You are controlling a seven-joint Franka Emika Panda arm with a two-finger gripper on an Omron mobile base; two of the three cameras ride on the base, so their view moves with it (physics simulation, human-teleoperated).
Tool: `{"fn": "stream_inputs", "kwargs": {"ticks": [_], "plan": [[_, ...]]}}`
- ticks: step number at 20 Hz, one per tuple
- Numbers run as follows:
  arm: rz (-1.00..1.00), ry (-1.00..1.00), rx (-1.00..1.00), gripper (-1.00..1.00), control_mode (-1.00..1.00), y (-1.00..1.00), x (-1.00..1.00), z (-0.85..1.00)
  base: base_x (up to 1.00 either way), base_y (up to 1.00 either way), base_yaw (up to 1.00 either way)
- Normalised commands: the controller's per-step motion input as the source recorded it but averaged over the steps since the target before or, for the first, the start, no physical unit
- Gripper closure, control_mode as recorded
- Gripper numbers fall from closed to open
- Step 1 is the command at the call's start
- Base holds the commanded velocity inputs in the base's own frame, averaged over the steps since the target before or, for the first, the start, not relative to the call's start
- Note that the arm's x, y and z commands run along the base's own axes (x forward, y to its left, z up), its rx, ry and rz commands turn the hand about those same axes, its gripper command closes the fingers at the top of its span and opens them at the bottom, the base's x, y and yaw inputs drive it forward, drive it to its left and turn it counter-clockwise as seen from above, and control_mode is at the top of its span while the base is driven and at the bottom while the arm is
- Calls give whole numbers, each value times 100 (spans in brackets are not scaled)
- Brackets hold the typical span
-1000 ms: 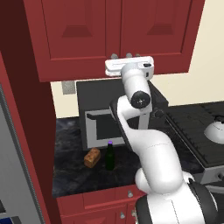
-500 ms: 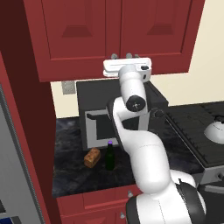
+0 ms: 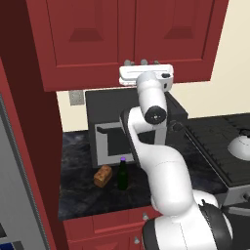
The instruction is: Pick the pan from the cabinet and place it on the stove. Then turn on the stove burner for the pan.
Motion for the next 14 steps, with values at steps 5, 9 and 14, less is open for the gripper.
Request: {"fn": "stream_inputs", "kwargs": {"ticks": [5, 9, 14], "plan": [[0, 0, 0, -100, -100, -1, 9, -2, 0, 0, 0], [0, 0, 0, -100, -100, 0, 17, -8, 0, 0, 0], [0, 0, 0, -100, -100, 0, 18, -16, 0, 0, 0]]}}
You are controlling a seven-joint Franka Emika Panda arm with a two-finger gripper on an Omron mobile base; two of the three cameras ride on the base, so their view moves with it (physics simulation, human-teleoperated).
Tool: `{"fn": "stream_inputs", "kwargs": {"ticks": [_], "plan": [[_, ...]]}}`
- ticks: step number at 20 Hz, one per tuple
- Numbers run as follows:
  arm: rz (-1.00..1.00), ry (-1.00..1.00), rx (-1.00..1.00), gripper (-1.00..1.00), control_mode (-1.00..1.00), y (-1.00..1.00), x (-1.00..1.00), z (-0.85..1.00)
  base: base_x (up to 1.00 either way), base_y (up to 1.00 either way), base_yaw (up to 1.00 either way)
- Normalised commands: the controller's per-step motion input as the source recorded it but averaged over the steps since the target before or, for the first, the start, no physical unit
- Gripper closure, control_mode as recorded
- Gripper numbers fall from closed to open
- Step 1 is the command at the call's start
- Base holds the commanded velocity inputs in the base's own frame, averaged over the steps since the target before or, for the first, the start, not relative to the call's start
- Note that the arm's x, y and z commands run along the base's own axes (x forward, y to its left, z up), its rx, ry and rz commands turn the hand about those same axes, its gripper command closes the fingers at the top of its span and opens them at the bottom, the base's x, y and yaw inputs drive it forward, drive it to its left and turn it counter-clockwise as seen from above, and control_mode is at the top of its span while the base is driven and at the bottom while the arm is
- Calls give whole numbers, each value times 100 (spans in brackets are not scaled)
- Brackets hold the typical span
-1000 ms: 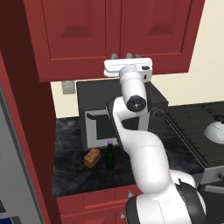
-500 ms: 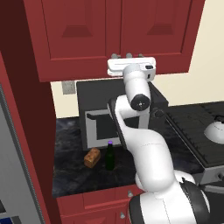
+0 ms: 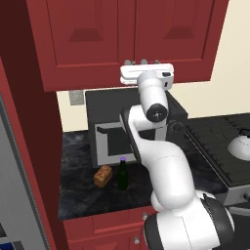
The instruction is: Pick the pan from the cabinet and place it on the stove. Then turn on the stove burner for the pan.
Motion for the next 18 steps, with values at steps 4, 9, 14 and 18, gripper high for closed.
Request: {"fn": "stream_inputs", "kwargs": {"ticks": [4, 9, 14, 18], "plan": [[0, 0, 0, -100, -100, 0, 18, -17, 0, 0, 0], [0, 0, 0, -100, -100, 4, 19, -17, 0, 0, 0], [0, 0, 0, -100, -100, 14, 19, -5, 0, 0, 0], [0, 0, 0, -100, -100, 16, 19, -1, 0, 0, 0]]}}
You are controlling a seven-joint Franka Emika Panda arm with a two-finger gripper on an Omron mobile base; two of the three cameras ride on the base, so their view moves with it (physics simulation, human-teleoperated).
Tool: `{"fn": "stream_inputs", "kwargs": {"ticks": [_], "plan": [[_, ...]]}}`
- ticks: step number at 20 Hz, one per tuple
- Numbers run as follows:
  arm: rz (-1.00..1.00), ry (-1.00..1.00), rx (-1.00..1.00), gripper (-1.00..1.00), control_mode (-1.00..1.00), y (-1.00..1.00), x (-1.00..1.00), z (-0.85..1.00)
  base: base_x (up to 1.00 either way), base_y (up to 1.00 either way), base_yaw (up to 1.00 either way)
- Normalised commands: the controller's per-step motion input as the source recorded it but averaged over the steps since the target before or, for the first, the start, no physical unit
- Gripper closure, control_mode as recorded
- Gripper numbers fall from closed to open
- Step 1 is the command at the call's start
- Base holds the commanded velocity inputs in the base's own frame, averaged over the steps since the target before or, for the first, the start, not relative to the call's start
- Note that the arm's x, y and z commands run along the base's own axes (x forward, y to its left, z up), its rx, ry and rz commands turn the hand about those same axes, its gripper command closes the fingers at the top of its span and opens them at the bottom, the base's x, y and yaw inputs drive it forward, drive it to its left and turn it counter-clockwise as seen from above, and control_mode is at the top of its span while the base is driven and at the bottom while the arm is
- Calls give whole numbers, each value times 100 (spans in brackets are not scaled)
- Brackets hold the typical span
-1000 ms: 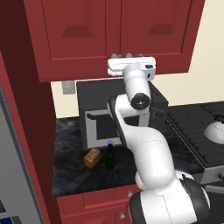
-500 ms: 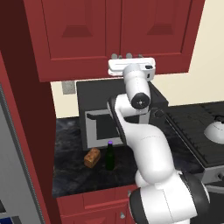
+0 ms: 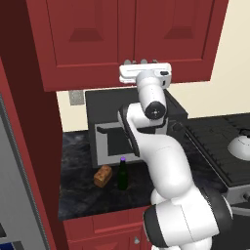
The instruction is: Pick the pan from the cabinet and place it on the stove. Then turn on the stove burner for the pan.
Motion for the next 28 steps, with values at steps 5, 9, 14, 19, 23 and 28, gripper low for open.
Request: {"fn": "stream_inputs", "kwargs": {"ticks": [5, 9, 14, 19, 23, 28], "plan": [[0, 0, 0, 100, -100, 23, 20, 0, 0, 0, 0], [0, 0, -1, 100, -100, 29, 20, -1, 0, 0, 0], [0, 0, -1, 100, -100, 7, 0, -2, 0, 0, 0], [0, 0, 1, 100, -100, -19, -33, -3, 0, 0, 0], [0, 0, 3, 100, -100, -41, -57, 0, 0, 0, 0], [0, 0, 2, 100, -100, -41, -57, 0, 0, 0, 0]]}}
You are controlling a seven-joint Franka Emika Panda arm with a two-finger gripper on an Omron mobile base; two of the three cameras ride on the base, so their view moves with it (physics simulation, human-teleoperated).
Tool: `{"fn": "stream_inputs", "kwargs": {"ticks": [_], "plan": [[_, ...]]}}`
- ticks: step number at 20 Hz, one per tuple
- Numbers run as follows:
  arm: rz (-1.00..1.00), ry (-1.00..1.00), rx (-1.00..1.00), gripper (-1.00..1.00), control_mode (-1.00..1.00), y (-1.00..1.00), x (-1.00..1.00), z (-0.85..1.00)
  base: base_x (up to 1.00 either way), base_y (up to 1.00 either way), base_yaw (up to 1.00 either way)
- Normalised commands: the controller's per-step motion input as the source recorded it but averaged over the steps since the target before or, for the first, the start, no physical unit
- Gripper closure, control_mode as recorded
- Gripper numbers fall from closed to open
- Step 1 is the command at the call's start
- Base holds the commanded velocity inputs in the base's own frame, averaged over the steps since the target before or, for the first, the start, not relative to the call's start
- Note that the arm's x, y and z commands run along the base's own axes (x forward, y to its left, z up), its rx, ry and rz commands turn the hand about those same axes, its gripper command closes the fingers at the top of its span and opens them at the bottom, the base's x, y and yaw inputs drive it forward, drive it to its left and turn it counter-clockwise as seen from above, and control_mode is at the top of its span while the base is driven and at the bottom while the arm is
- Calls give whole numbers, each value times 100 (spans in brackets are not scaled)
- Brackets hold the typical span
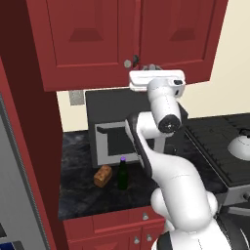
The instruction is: Pick the pan from the cabinet and place it on the stove. Then turn on the stove burner for the pan.
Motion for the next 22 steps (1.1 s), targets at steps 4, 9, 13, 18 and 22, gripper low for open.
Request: {"fn": "stream_inputs", "kwargs": {"ticks": [4, 9, 13, 18, 22], "plan": [[3, 0, 1, 100, -100, -52, -57, 0, 0, 0, 0], [10, 0, 0, 100, -100, -65, -65, 0, 0, 0, 0], [3, 0, 0, 100, -100, -43, -71, 0, 0, 0, 0], [1, 0, 0, -100, -100, -24, -76, 0, 0, 0, 0], [-2, 0, -3, -100, -100, 39, -70, 0, 0, 0, 0]]}}
